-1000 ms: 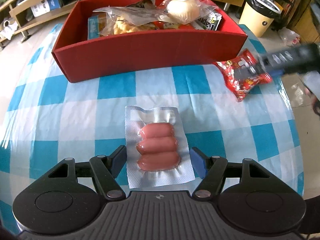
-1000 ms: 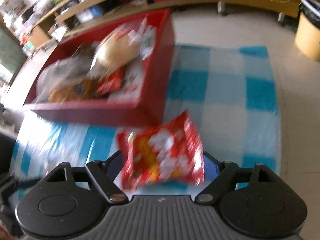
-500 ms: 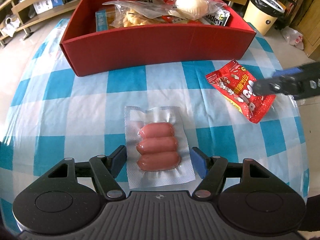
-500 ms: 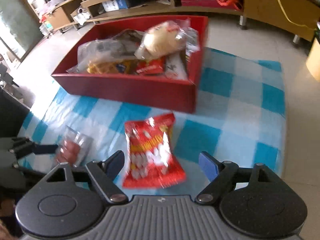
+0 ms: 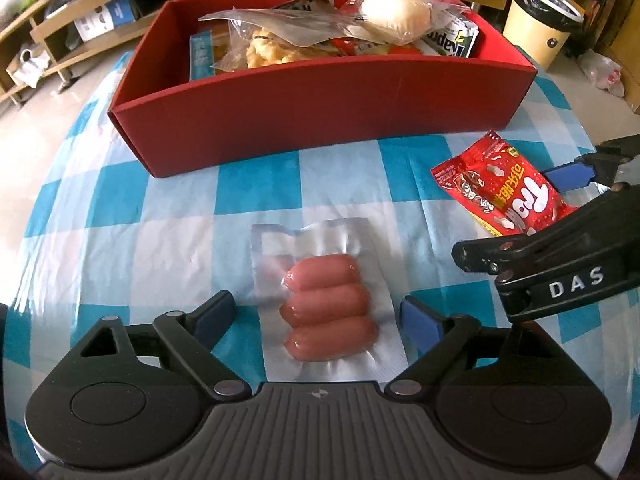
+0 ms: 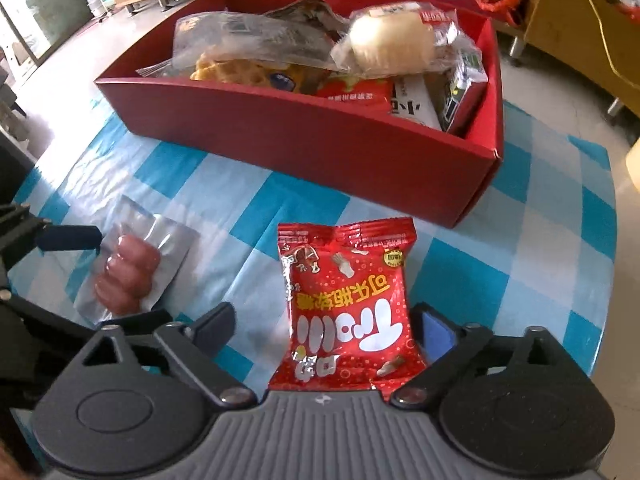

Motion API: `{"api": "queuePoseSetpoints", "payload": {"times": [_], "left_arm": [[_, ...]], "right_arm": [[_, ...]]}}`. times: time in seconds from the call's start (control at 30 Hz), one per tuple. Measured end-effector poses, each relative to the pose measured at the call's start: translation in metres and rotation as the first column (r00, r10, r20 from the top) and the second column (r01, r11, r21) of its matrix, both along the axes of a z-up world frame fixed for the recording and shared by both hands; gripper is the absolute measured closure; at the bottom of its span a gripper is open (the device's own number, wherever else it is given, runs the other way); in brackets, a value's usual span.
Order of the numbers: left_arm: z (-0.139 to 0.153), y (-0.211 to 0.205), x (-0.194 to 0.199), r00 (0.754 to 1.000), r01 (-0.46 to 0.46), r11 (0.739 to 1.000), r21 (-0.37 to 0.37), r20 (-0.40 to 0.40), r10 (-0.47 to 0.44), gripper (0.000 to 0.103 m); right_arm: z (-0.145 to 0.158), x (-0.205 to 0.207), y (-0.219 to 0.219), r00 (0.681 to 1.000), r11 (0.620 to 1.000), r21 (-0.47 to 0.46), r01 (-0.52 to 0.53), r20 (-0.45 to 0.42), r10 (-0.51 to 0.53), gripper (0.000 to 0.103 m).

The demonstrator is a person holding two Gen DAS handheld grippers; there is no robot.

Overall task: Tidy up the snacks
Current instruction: 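Grasp the red Trolli bag with the right tool while the left tool approaches the sausage pack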

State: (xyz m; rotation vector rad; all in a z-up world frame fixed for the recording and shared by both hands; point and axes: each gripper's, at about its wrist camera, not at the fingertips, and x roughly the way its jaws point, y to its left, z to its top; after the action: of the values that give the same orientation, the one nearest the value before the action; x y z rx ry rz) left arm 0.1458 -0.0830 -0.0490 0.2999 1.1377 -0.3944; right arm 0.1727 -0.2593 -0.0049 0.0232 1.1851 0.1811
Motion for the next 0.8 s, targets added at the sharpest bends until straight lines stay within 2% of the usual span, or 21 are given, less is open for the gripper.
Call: {"api": "queuePoseSetpoints", "payload": {"times": [0.07,0.1,0.13,0.2,0.23,0.3,0.43,0.8], "left_arm": [[0.001,0.004,-0.001,1.0,-0.014,1.0,-0.012,0.013,0.014,0.017],[0.003,0.006,-0.002,1.0,-0.018,1.0,-0.01,0.02,0.019,0.025],[0.006,0.008,-0.003,1.0,-0.021,1.0,-0.02,0.014,0.021,0.027],[0.007,0.011,-0.004,0.999,-0.034,0.999,-0.02,-0.009,0.034,0.027],[0.007,0.012,-0.006,0.999,-0.034,0.999,-0.011,-0.007,0.034,0.027],[0.008,0.012,-0.009,0.999,-0.04,0.999,-0.002,-0.008,0.04,0.027],[0.015,0.018,-0.009,0.997,-0.074,0.997,-0.035,-0.016,0.073,0.028],[0.04,0.024,-0.009,0.994,-0.108,0.988,-0.108,0.012,0.11,0.027]], "right_arm": [[-0.002,0.001,-0.003,1.0,1.0,0.003,0.001,-0.006,-0.001,0.003],[-0.003,0.0,-0.004,1.0,1.0,-0.017,-0.001,-0.002,0.001,0.013],[-0.001,-0.002,-0.005,1.0,0.999,-0.047,0.001,0.01,0.0,0.02],[0.005,-0.006,-0.01,1.0,0.998,-0.064,0.006,0.027,-0.004,0.042],[0.007,-0.007,-0.013,0.999,0.998,-0.059,0.012,0.032,-0.01,0.046],[0.009,-0.01,-0.018,0.999,0.998,-0.05,0.031,0.033,-0.029,0.048],[0.016,-0.018,-0.016,0.998,0.998,-0.056,0.026,0.051,-0.024,0.051],[0.05,-0.033,-0.029,0.985,0.993,0.072,0.091,0.137,-0.1,0.052]]}}
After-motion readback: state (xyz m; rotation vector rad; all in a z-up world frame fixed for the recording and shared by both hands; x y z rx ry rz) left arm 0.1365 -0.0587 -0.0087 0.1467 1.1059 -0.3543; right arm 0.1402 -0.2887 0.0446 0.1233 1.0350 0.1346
